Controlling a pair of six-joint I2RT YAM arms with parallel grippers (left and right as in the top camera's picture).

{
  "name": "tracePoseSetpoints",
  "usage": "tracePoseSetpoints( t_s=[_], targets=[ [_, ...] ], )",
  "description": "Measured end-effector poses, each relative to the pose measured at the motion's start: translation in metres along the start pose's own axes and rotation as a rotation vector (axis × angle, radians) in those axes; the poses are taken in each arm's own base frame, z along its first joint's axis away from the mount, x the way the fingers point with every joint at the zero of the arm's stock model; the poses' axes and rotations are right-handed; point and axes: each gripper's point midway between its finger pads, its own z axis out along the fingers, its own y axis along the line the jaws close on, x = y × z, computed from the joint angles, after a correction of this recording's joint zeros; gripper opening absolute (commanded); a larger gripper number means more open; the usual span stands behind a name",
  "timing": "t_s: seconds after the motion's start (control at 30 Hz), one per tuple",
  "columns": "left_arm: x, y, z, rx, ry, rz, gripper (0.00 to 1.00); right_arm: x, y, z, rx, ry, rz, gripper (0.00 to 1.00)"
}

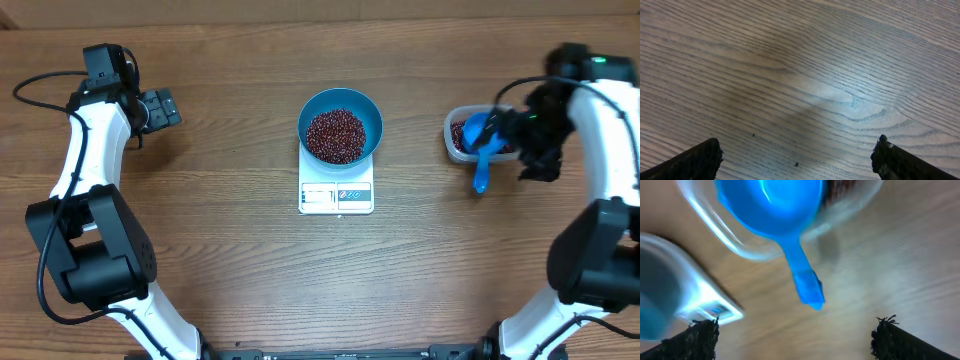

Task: Scoop item into bowl and weigh 150g on scale
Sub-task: 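Move the empty scoop back to the bean tub with the right gripper, then dip the scoop into the red beans with the right gripper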

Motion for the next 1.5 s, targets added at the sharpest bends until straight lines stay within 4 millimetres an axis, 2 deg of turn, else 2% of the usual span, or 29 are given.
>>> tracePoseSetpoints(
  t_s=[0.07,0.13,0.23,0.33,0.43,0.5,0.63,0.8,1.03,1.23,1.37,1.43,1.5],
  targets=[
    [0.0,0.0,0.0,0.0,0.0,0.0,1.0,-0.019,0.001,-0.023,-0.074,-0.073,0.038,1.0],
    [0.0,0.0,0.0,0.0,0.0,0.0,0.99,-0.033,0.001,-0.039,-0.12,-0.134,0.056,0.99],
    [0.0,0.0,0.0,0.0,0.001,0.0,1.0,-0.057,-0.007,-0.056,-0.182,-0.229,0.088,0.82],
    [0.0,0.0,0.0,0.0,0.0,0.0,0.99,-0.05,-0.016,-0.057,-0.192,-0.194,0.11,0.77],
    [0.0,0.0,0.0,0.0,0.0,0.0,1.0,-0.031,-0.02,-0.049,-0.168,-0.115,0.06,0.73],
    [0.0,0.0,0.0,0.0,0.0,0.0,1.0,-0.019,-0.022,-0.034,-0.151,-0.057,0.03,0.69],
    [0.0,0.0,0.0,0.0,0.0,0.0,1.0,0.002,-0.027,0.005,-0.138,0.052,0.019,0.69],
    [0.0,0.0,0.0,0.0,0.0,0.0,1.0,0.02,-0.033,0.027,-0.128,0.134,0.029,0.7],
    [0.0,0.0,0.0,0.0,0.0,0.0,1.0,0.001,-0.029,0.079,-0.188,0.031,-0.045,0.7],
    [0.0,0.0,0.0,0.0,0.0,0.0,1.0,-0.018,-0.003,0.08,-0.339,-0.051,-0.101,0.69],
    [0.0,0.0,0.0,0.0,0.0,0.0,0.99,-0.019,0.004,0.081,-0.366,-0.06,-0.117,0.58],
    [0.0,0.0,0.0,0.0,0.0,0.0,1.0,-0.01,0.002,0.089,-0.369,-0.031,-0.11,0.49],
    [0.0,0.0,0.0,0.0,0.0,0.0,1.0,-0.003,-0.001,0.094,-0.368,-0.005,-0.094,0.44]
  ],
)
